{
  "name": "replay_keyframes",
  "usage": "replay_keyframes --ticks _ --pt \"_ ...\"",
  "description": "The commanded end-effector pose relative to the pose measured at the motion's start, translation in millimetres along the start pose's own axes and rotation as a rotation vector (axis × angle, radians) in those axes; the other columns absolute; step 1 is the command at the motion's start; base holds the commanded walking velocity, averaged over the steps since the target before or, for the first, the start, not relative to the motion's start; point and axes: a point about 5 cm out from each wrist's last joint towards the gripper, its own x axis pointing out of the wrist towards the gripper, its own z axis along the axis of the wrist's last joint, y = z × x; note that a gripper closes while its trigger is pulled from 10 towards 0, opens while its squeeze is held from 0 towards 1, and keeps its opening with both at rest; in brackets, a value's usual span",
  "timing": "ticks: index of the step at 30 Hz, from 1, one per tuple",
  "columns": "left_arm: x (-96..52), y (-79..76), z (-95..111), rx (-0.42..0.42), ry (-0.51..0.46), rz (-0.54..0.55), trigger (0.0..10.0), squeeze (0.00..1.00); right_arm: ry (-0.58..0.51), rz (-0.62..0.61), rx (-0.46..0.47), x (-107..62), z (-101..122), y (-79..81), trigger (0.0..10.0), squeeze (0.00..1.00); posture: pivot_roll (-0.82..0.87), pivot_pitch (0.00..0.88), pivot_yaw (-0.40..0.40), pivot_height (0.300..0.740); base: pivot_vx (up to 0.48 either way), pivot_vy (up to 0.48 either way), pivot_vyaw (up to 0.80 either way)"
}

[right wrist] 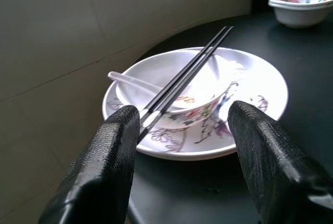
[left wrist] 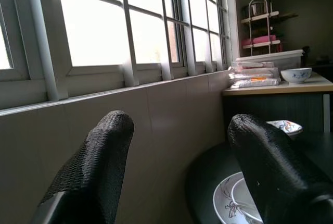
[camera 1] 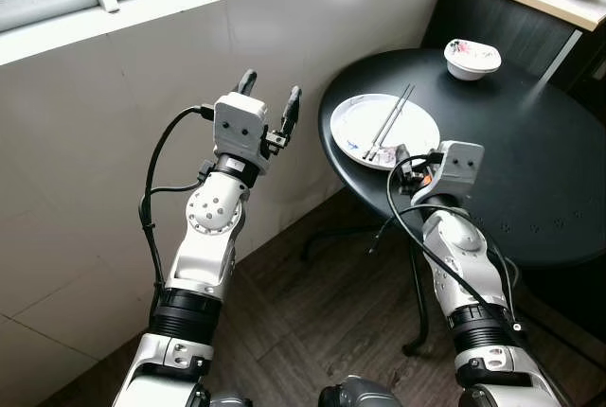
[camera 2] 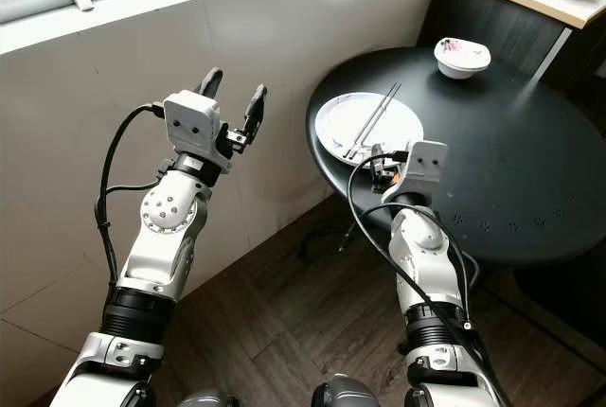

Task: Kitchen organization

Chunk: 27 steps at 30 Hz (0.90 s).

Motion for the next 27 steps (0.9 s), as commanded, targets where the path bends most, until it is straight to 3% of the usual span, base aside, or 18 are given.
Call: replay_keyframes --ticks 1,6,9,10,11,12,14,17,18,20,27 --pt "0.8 -1.9 -0.5 -0.001 0.009 -0.005 10.0 0.0 0.039 0.042 0.011 -0.4 -6.4 2.5 10.0 0.0 0.0 0.0 -0.058 0.74 0.0 0.0 0.0" --pt "1.1 -2.2 -0.7 0.0 0.01 -0.006 10.0 0.0 0.053 0.049 0.006 1.6 -8.7 1.3 10.0 0.0 0.0 0.0 -0.058 0.74 0.0 0.0 0.0" --pt "1.2 -1.9 -0.6 0.001 0.01 -0.004 10.0 0.0 0.039 0.065 -0.06 2.4 -6.0 1.2 10.0 0.0 0.0 0.0 -0.058 0.74 0.0 0.0 0.0" --pt "1.2 -1.7 -0.7 0.001 0.01 -0.003 10.0 0.0 0.022 0.085 -0.142 2.2 -3.5 2.7 10.0 0.0 0.0 0.0 -0.057 0.74 0.0 0.0 0.0" --pt "1.2 -1.7 -0.7 0.001 0.01 -0.003 10.0 0.0 0.022 0.085 -0.142 2.2 -3.5 2.7 10.0 0.0 0.0 0.0 -0.057 0.74 0.0 0.0 0.0" --pt "1.2 -1.6 -0.7 0.001 0.011 -0.003 10.0 0.0 -0.006 0.128 -0.314 1.6 -0.7 6.1 10.0 0.0 0.0 0.0 -0.057 0.74 0.0 0.0 0.0" --pt "1.1 -2.1 -0.9 0.001 0.012 -0.005 10.0 0.0 -0.033 0.188 -0.48 0.6 0.3 11.0 10.0 0.0 0.0 0.0 -0.057 0.74 0.0 0.0 0.0" --pt "1.3 -2.4 -1.0 0.001 0.013 -0.006 10.0 0.0 -0.084 0.272 -0.585 -2.3 2.2 21.5 10.0 0.0 0.0 0.0 -0.057 0.74 0.0 0.0 0.0" --pt "1.3 -2.4 -1.0 0.001 0.013 -0.006 10.0 0.0 -0.084 0.272 -0.585 -2.3 2.2 21.5 10.0 0.0 0.0 0.0 -0.057 0.74 0.0 0.0 0.0" --pt "1.5 -0.9 -1.0 0.004 0.014 0.002 10.0 0.0 -0.204 0.304 -0.613 -5.7 14.0 33.5 10.0 0.0 0.0 0.0 -0.057 0.74 0.0 0.0 0.0" --pt "0.6 0.0 -2.0 0.006 0.022 0.01 10.0 0.0 -0.29 0.263 -0.572 -6.7 26.3 35.8 10.0 0.0 0.0 0.0 -0.058 0.74 0.0 0.0 0.0"
